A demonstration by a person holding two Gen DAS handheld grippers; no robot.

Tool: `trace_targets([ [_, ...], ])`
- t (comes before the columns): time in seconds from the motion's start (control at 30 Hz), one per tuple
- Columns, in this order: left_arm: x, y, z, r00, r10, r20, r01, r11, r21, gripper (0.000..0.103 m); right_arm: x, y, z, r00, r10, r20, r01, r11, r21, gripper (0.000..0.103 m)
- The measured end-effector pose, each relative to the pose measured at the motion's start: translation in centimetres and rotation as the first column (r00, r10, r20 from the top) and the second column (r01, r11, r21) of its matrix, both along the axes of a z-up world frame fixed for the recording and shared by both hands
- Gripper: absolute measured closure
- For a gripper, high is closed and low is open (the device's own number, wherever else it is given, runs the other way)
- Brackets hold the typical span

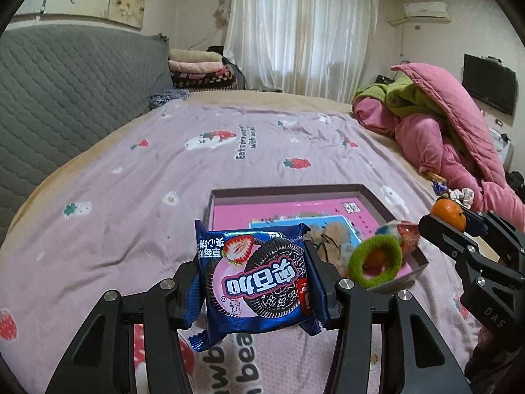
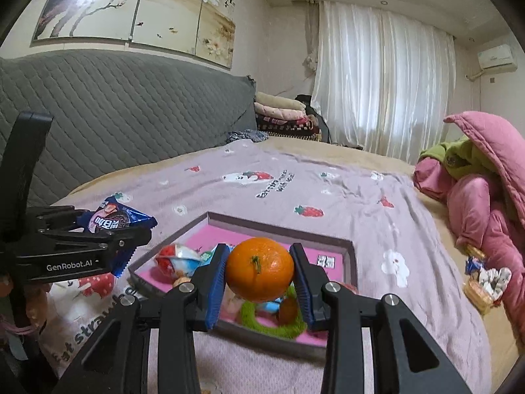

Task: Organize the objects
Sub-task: 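Lift the cookie packet and orange and carry both over the grey tray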

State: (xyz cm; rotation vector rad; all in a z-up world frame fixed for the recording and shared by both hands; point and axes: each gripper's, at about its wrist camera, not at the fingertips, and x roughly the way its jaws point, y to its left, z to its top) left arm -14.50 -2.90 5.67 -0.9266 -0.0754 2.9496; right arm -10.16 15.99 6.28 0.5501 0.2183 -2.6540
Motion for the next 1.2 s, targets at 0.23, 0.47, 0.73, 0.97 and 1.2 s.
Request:
trace_targets([
  [0.23,-1.5,-0.8,0.7,1.000,0.004,-0.014,-0.004,1.000,-0.012,0.049,-2.1,-0.8,1.3,1.000,0.006,-0.012,-0.006,1.000,-0.024,0.065],
  [0.47,-2.6,-1.8,0.3,1.000,0.016,-0.014,-0.016,1.000,-0.004,0.049,-3.3,-1.7,1.0,1.000,0.013,-0.009,-0.013,1.000,-0.012,0.065],
  [0.73,-3.4,-2.5,-0.8,1.000,0.022,0.012,-0.022,1.000,0.000,0.049,-3.9,-1.6,-0.5,1.000,0.021,0.022,-0.021,1.000,-0.012,0.065],
  [0.97,-3.7,-3.3,-2.0,0.999,0.029,0.044,-0.029,1.000,0.008,0.049,-4.4,-1.2,-1.3,0.999,0.017,0.043,-0.017,1.000,-0.012,0.065],
  [1.2,-3.7,-3.4,-3.6,0.996,0.023,0.087,-0.024,1.000,0.002,0.049,-4.6,-1.6,-2.3,0.997,0.026,0.072,-0.026,1.000,0.000,0.065],
])
